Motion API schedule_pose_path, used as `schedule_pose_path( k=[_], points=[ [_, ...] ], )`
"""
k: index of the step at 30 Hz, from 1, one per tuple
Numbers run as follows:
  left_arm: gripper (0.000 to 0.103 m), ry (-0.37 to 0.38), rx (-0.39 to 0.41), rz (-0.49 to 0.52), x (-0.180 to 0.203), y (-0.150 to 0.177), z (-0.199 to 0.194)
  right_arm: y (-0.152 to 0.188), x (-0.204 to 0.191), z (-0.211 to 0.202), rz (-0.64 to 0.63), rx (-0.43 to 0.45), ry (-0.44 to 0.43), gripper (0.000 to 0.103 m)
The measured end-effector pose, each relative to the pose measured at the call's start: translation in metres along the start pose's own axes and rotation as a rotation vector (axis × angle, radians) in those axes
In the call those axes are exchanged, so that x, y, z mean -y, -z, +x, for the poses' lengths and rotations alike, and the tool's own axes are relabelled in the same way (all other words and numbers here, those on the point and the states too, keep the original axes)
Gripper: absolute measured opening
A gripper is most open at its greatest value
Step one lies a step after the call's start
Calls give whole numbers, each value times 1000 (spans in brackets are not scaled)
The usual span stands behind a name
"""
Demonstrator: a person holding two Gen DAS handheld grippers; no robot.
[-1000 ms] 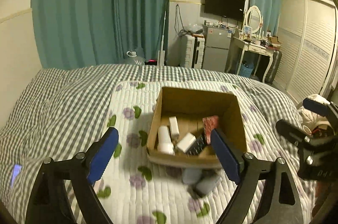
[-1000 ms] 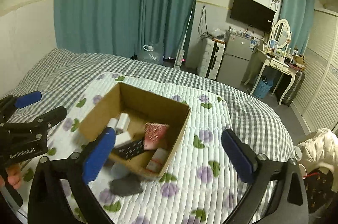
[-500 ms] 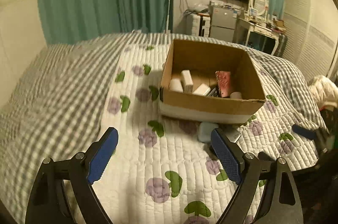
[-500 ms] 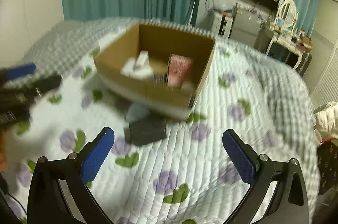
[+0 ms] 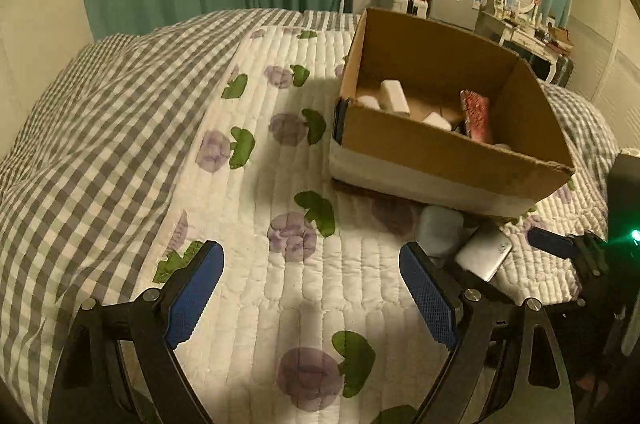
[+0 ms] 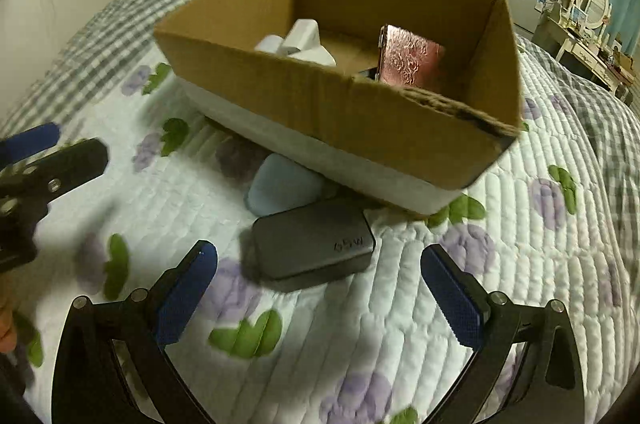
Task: Organize rigid objects
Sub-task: 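Grasp the grey charger with the right tool while the left tool grasps the blue earbud case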
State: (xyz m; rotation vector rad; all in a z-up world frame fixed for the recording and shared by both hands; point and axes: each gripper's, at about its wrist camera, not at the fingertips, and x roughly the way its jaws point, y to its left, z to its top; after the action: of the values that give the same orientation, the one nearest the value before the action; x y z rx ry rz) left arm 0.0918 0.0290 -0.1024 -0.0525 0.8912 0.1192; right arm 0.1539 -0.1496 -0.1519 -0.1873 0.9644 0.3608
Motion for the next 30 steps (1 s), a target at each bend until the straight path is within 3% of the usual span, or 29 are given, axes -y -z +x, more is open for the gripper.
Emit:
schedule_pose_path(
  k=[2,5,10,14,18,27,30],
  points=[
    [91,-14,1,9,3,1,1,-3,1,12,15,-17,-29,92],
    [91,-20,2,13,7,1,2,-5,-2,28,-4,-55,-27,74],
    [91,15,-28,29,26,3,12,2,8,10,4,-50,-52,72],
    [91,77,-75,23,49,5,30,13,32,-16,6,-38,32,72],
    [91,96,-115,21,75,6,57,14,71,-34,107,6,103,72],
    [90,-8,-108,53,112,5,93,16,110,-35,245,12,58,72],
    [81,-57,-88,75,121,4,97,18,105,-38,222,18,58,72]
  ],
)
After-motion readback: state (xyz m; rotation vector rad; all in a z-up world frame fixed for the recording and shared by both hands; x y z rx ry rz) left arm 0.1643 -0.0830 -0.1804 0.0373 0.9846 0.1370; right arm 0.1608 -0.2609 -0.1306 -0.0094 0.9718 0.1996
